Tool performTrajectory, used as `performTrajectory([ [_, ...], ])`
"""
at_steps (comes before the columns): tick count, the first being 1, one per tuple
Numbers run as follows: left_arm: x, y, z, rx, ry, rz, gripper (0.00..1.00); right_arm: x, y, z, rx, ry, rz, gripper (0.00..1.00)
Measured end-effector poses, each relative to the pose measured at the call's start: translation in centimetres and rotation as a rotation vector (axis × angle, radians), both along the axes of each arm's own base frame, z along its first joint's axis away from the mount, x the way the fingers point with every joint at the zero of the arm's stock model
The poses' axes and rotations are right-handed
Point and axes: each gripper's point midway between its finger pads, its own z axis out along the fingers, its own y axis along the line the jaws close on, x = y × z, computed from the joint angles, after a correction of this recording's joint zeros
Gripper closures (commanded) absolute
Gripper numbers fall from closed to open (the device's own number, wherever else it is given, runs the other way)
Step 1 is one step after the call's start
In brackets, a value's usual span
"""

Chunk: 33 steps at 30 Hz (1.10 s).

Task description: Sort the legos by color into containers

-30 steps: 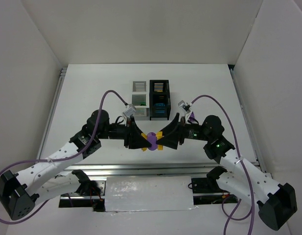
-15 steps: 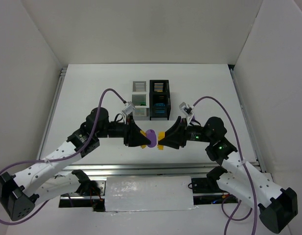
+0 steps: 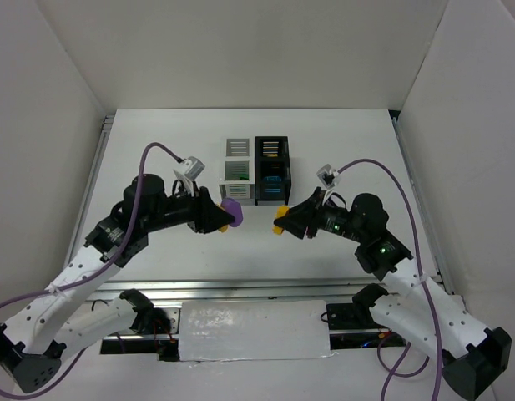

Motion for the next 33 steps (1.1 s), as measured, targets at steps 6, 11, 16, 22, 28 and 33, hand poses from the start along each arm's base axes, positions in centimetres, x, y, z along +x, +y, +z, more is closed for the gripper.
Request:
performTrajectory([
  [6, 3.2, 6.4, 1.0, 0.149, -0.042, 0.409, 1.0, 7.1, -1.6, 1.4, -0.055, 0.032, -0.34, 1.0],
  [11, 3.8, 13.2, 0.1, 0.241, -0.073, 0.736, 1.0, 14.3, -3.1, 1.5, -0.144, 0.048, -0.621, 1.0],
  [16, 3.7, 16.3, -2.7, 0.338, -0.058, 0.869, 1.0, 20.2, -2.7, 0.1, -0.261, 0.055, -0.763, 1.0],
  [22, 3.3, 18.4, -3.9, 0.384, -0.044, 0.965, 1.0, 24.5, 1.9, -1.2, -0.374, 0.023, -0.758, 1.0],
  [28, 3.3, 19.0, -3.6, 0.369, -0.046, 0.999, 1.0, 26.5, 8.1, -1.9, -0.44, -0.052, -0.712, 1.0],
  [33, 3.3, 18.5, -3.7, 0.366, -0.04, 0.977, 1.0, 27.7, 9.0, -4.5, -0.515, -0.074, -0.728, 1.0],
])
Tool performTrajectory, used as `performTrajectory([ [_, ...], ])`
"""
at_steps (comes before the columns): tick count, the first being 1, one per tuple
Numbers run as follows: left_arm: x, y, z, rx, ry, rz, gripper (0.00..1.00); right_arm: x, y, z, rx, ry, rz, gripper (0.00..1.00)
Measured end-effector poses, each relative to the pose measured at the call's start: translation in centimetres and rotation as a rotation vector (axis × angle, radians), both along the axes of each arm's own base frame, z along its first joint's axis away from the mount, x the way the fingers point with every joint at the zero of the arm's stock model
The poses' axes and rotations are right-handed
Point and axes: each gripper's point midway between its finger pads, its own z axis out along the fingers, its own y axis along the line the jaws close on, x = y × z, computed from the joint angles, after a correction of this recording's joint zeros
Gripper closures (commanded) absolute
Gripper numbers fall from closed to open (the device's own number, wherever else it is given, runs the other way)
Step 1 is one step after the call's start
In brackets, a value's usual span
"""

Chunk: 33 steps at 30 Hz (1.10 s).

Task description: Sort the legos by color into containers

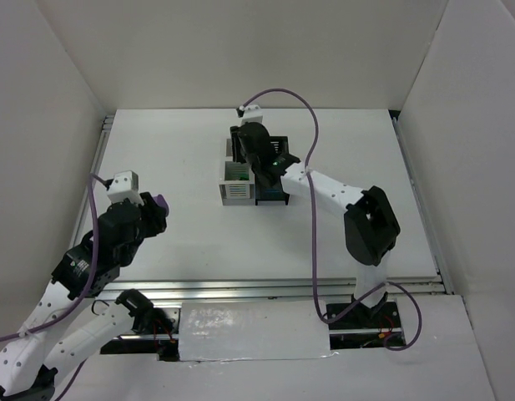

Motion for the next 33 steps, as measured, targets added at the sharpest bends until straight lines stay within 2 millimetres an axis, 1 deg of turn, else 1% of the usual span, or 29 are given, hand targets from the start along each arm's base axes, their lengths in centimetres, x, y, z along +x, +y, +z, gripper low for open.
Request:
performTrajectory([
  [6, 0.0, -0.4, 0.2, -0.015, -0.007, -0.018, 1.0, 2.0, 0.6, -1.6, -0.047, -0.047, -0.017, 1.0],
  [11, -0.2, -0.4, 0.3, -0.023, -0.015, -0.023, 1.0, 2.9, 1.1, -2.5, -0.063, -0.06, -0.029, 1.0],
  [22, -0.3, -0.4, 0.4, -0.03, -0.021, -0.028, 1.0, 3.4, 1.3, -1.0, -0.046, -0.093, -0.031, 1.0],
  [27, -0.4, -0.3, 0.7, -0.038, -0.036, -0.028, 1.0, 3.4, 1.4, -1.1, -0.044, -0.09, -0.031, 1.0],
  [33, -0.4, -0.4, 0.6, -0.037, -0.035, -0.028, 1.0, 3.3, 1.4, -1.2, -0.043, -0.083, -0.027, 1.0],
])
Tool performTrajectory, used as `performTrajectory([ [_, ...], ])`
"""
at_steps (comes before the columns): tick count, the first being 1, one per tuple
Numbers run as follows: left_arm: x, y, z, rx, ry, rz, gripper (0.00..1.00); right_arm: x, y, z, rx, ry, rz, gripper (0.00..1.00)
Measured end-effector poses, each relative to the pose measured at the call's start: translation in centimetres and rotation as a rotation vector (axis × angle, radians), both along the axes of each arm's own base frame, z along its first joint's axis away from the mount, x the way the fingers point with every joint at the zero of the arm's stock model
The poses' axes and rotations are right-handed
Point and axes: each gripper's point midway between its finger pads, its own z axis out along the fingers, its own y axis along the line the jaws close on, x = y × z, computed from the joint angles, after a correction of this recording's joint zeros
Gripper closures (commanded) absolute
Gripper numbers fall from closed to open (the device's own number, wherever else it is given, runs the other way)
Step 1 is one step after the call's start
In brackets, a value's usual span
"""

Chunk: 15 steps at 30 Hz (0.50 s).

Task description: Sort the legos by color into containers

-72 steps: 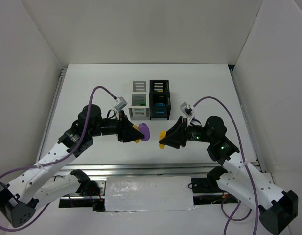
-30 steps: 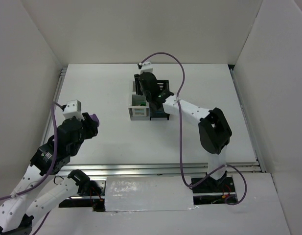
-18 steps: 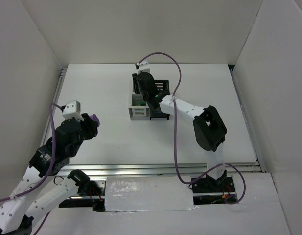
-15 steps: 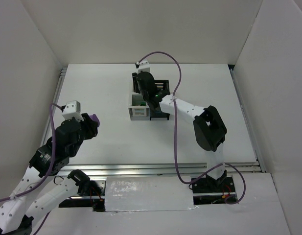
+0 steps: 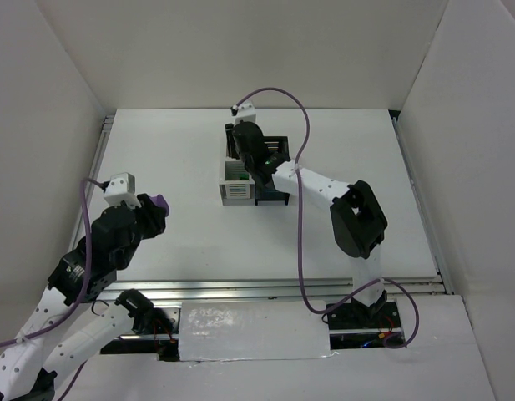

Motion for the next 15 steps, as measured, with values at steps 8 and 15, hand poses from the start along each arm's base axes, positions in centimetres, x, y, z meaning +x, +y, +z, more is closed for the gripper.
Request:
performTrajectory([
  [8, 0.0, 0.0, 0.0, 0.001, -0.001, 0.0, 1.0, -1.1, 0.3, 2.2, 0.056, 0.004, 0.038, 1.0],
  [15, 0.4, 0.7, 0.3, 0.03, -0.018, 0.029, 1.0, -4.9, -0.6, 6.5, 0.16, 0.048, 0.108, 1.0],
])
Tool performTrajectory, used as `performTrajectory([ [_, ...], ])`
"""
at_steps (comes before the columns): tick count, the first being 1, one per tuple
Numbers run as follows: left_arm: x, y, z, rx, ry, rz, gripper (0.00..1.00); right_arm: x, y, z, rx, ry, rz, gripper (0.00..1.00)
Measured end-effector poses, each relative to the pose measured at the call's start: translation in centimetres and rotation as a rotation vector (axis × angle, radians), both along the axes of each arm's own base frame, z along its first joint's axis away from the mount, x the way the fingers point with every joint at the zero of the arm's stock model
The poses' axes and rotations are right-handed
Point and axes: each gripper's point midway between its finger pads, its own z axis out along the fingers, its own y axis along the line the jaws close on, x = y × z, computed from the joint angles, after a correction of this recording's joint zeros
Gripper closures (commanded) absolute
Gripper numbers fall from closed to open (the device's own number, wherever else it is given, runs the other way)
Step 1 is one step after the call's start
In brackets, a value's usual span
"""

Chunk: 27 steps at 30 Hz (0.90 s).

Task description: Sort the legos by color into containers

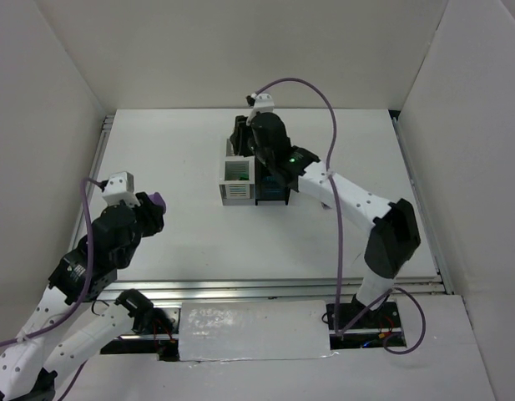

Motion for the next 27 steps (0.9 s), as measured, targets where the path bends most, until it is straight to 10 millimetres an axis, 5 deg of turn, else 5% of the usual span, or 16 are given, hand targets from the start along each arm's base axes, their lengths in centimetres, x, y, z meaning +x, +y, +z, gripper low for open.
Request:
performTrajectory([
  [7, 1.2, 1.7, -0.1, 0.01, 0.005, 0.092, 1.0, -6.8, -4.2, 6.1, 0.111, 0.028, 0.046, 1.0],
  [11, 3.4, 2.7, -0.5, 0.023, 0.064, 0.143, 1.0, -8.1, -7.0, 8.4, 0.114, 0.015, 0.025, 1.0],
  [15, 7.4, 3.3, 2.2, 0.015, 0.085, 0.178, 1.0, -5.9, -10.6, 8.9, 0.101, 0.009, -0.046, 1.0],
  [20, 15.2, 4.3, 7.4, -0.063, 0.015, 0.206, 1.0, -1.7, -13.6, 7.7, 0.083, 0.028, -0.085, 1.0],
  [24, 18.8, 3.4, 6.7, -0.09, 0.024, 0.166, 1.0, -0.5, -15.2, 5.8, 0.08, 0.068, -0.075, 1.0],
  [27, 20.3, 2.5, 5.3, -0.112, 0.063, 0.144, 1.0, 0.9, -17.3, 6.5, 0.107, 0.033, -0.084, 1.0],
])
